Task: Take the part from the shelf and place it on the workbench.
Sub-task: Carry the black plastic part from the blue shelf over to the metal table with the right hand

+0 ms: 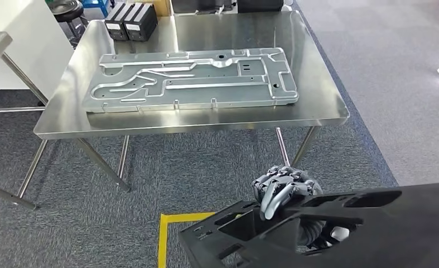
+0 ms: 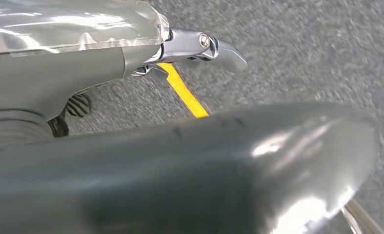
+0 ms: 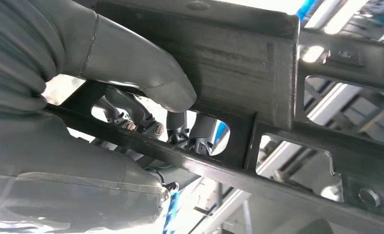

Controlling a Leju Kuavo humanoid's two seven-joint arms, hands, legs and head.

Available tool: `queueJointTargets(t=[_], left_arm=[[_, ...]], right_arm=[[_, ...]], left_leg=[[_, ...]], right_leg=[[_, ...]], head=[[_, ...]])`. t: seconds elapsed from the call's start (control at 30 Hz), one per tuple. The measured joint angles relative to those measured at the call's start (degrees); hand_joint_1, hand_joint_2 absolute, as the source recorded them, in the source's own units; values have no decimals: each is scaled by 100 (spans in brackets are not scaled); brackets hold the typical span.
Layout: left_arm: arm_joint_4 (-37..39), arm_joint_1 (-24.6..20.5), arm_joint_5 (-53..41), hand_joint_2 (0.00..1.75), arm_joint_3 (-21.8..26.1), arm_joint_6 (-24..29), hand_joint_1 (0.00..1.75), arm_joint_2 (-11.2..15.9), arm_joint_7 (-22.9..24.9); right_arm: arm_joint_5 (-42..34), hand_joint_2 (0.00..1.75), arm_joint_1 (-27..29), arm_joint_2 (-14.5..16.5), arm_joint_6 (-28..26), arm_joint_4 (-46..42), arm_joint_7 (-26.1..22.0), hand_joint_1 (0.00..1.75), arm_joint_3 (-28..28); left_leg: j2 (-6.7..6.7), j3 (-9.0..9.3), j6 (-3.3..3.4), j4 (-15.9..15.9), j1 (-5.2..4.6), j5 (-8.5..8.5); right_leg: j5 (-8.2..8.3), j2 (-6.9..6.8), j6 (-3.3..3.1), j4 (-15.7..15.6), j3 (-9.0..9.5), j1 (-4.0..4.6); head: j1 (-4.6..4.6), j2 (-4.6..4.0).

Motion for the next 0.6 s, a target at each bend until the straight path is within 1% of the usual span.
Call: queueJointTargets(t=[0.03,0.07,0.1,0.13,0.17,0.2,0.23,0.27,0.3,0.33,0.37,0.4,0.43,0.47,0.5,0.53,0.57,0.6], left_arm=[[0,2,-3,0,1,1,0,1,3],[0,10,-5,0,3,1,0,1,6],[0,20,-5,0,4,2,0,2,10],[0,30,-4,0,5,2,0,1,13],[0,37,-2,0,5,2,0,2,15],[0,41,1,0,6,2,0,4,17],[0,47,3,0,7,2,0,12,18],[1,55,-1,0,7,2,0,20,21],[2,65,-2,0,8,1,0,27,24],[2,74,-2,0,8,-1,0,34,26],[2,79,-1,0,8,-3,0,36,26],[2,79,4,0,8,-5,0,37,22],[2,73,5,0,8,-6,0,38,17],[2,64,6,0,8,-7,0,37,11],[2,56,5,0,8,-7,0,35,6],[2,51,6,0,8,-7,0,35,1],[2,53,6,0,8,-7,0,35,-1],[2,58,6,0,8,-7,0,34,-2]], right_arm=[[-12,175,-4,10,8,-6,0,175,1],[-21,175,-6,20,18,-7,0,175,1],[-28,175,-6,29,26,-7,0,175,1],[-34,175,-5,39,33,-7,0,175,1],[-39,175,-6,50,37,-7,0,175,1],[-43,175,-5,62,38,-8,0,175,1],[-46,175,-5,72,38,-9,0,175,1],[-47,175,2,81,38,-12,0,175,1],[-46,175,10,86,38,-19,0,175,1],[-42,175,19,90,39,-31,0,175,1],[-36,175,28,93,40,-49,0,175,0],[-29,175,32,94,44,-70,0,175,-3],[-23,175,34,96,53,-87,0,175,-7],[-16,175,37,96,62,-101,0,175,-10],[-12,175,43,96,70,-109,0,175,-14],[-10,175,51,96,75,-114,0,175,-15],[-8,175,62,96,75,-117,0,175,-15],[-7,175,72,96,76,-118,0,175,-16]], left_leg=[[2,-249,-32,353,8,-142],[2,-485,-54,634,15,-316],[2,-657,-63,769,18,-452],[2,-752,-58,735,19,-491],[3,-764,-39,527,18,-383],[6,-718,-2,184,10,-117],[16,-666,49,-197,-7,256],[25,-617,94,-496,-29,536],[33,-576,134,-686,-54,737],[38,-552,159,-776,-69,810],[32,-492,177,-804,-74,763],[26,-409,200,-850,-67,759],[21,-325,232,-896,-54,739],[16,-238,257,-926,-44,712],[13,-170,276,-946,-35,676],[12,-117,292,-950,-34,627],[7,-64,296,-951,-34,572],[3,-4,296,-951,-33,516]], right_leg=[[-52,-7,-15,-5,62,1],[-108,-8,-22,-6,125,4],[-168,-6,-23,-7,194,6],[-231,-4,-23,-7,274,10],[-297,-2,-20,-8,363,16],[-366,-3,-15,-11,452,24],[-432,-3,-8,-8,530,33],[-491,6,10,-12,585,41],[-543,16,38,-25,624,42],[-568,26,71,-15,660,43],[-571,34,106,-2,695,41],[-562,28,135,65,711,33],[-537,22,160,218,676,33],[-541,18,185,445,562,31],[-603,14,210,759,363,23],[-728,14,237,1098,115,18],[-901,13,262,1394,-140,6],[-1060,11,285,1585,-347,-9]], head=[[-2,0],[-1,0],[-1,0],[-2,0],[-2,0],[-1,0],[-1,0],[-1,0],[-1,0],[-1,0],[-1,0],[-1,0],[0,0],[-1,0],[-1,0],[-1,0],[-2,0],[-2,0]])
